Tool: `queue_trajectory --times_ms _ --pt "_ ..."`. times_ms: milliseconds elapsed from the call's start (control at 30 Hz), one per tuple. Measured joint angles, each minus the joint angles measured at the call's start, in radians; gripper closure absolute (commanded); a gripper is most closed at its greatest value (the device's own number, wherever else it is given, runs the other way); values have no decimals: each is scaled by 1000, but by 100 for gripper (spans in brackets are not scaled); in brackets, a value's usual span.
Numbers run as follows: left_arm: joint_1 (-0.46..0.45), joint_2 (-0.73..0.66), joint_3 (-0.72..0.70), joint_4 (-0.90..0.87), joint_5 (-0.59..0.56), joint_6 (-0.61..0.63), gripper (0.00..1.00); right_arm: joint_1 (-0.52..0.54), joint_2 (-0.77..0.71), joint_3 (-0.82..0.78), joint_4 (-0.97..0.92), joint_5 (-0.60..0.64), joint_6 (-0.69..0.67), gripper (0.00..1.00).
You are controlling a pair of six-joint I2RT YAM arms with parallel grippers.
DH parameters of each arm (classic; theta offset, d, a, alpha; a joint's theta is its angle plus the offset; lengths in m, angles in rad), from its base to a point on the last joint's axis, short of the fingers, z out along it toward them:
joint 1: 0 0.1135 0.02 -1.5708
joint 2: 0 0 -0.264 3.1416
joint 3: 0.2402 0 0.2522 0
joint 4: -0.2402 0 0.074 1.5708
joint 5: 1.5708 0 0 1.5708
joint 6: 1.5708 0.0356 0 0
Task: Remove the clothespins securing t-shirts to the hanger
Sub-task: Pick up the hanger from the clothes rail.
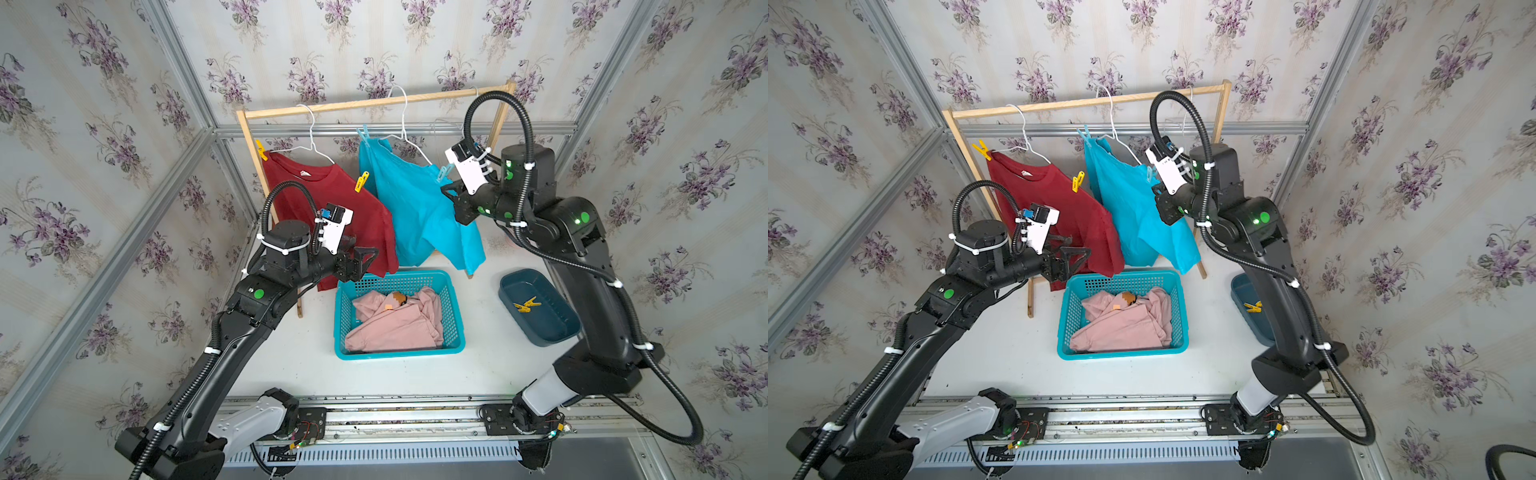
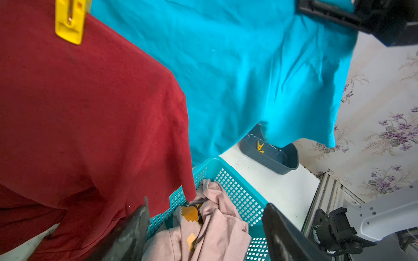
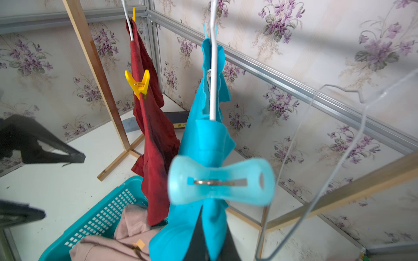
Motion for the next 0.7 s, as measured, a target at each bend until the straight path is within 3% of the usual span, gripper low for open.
queue_trajectory --times_ms 267,467,700 --pt "0 26 77 0 18 -33 20 -5 -275 -267 84 45 -39 100" --pt "0 40 115 0 28 -55 20 -5 -391 -285 106 71 -64 100" --pt "0 59 158 0 35 -70 20 -5 -460 -234 156 6 -71 100"
